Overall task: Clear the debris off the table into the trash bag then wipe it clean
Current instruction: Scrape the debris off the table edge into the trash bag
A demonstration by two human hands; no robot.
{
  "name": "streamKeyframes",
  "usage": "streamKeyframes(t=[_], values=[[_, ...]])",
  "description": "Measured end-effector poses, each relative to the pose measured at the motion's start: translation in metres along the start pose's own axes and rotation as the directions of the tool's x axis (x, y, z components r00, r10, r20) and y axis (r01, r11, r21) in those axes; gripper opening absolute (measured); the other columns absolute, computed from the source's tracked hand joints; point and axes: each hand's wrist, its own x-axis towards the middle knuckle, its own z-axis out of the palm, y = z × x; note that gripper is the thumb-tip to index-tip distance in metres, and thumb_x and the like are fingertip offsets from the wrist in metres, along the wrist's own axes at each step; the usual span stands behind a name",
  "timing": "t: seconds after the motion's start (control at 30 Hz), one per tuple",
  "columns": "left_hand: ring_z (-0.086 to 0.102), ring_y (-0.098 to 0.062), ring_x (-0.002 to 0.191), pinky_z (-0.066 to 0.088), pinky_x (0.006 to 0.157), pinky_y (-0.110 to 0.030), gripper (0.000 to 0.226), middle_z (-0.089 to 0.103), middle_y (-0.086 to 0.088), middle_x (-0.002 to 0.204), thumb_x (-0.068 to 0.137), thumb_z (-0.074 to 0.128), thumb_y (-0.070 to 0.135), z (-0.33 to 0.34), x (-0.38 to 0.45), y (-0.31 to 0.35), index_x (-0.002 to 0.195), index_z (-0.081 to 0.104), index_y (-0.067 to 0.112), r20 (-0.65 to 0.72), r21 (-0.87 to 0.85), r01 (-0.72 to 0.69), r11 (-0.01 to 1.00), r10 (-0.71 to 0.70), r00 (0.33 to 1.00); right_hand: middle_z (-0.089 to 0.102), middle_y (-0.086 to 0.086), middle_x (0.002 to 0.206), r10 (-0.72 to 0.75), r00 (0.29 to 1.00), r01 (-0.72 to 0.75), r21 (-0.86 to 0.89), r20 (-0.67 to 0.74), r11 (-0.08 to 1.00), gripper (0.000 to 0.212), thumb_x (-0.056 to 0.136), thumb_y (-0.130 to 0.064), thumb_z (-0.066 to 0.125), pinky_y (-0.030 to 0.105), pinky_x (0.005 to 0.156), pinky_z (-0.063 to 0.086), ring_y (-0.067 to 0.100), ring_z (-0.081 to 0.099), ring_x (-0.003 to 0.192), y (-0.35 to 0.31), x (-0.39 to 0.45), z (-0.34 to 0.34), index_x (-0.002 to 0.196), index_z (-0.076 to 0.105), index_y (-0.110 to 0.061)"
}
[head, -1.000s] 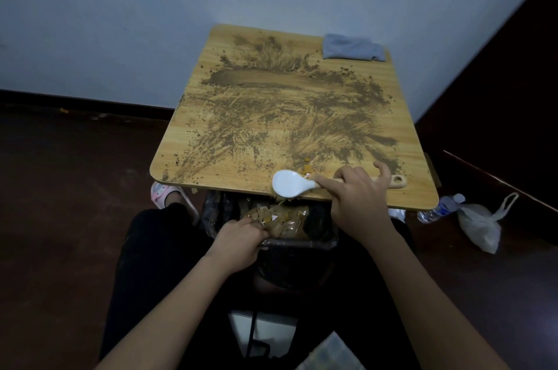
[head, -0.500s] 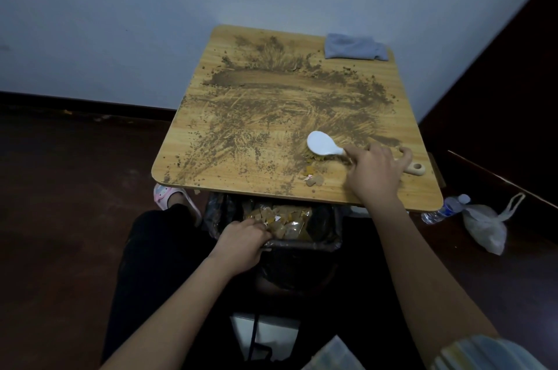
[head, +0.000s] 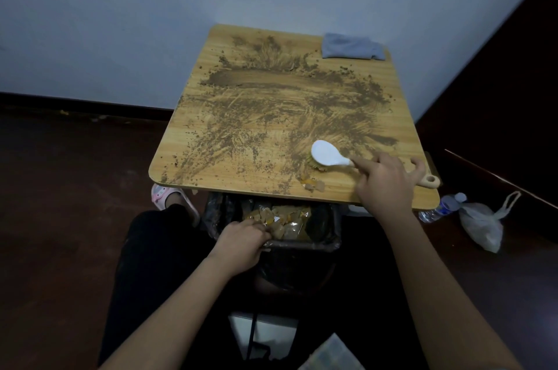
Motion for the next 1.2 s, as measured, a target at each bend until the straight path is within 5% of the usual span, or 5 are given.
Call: streamKeyframes(t=[0.4,1.2], values=[[0.047,-0.018,0.118,0.042,0.083,-0.031,0.031,0.057,0.007,0.119,0.089,0.044,0.023,-0.001,0.0,0.001,0.116,0.06,0.026,-0.005,-0.008,0.004,1.0,-0.004,1.0,0.06,0.008,0.077,-0.02,0.999,0.02,0.015,-0.028,1.0,0.038,0.068,0.0,0.068,0.05,0.099,0.018,0.032,0.058,0.08,-0.003,-0.026,0.006,0.095,0.077,-0.025],[0.049,-0.019,0.117,0.043,0.082,-0.03,0.032,0.058,0.008,0.121,0.088,0.045,0.019,0.0,0.001,0.002,0.115,0.061,0.026,-0.05,-0.044,-0.022,0.999,0.02,0.999,0.063,0.008,0.081,-0.062,0.998,0.062,-0.017,0.003,0.998,0.037,0.073,-0.002,0.066,0.05,0.1,0.019,0.031,0.058,0.081,-0.001,-0.041,-0.005,0.1,0.076,-0.025]])
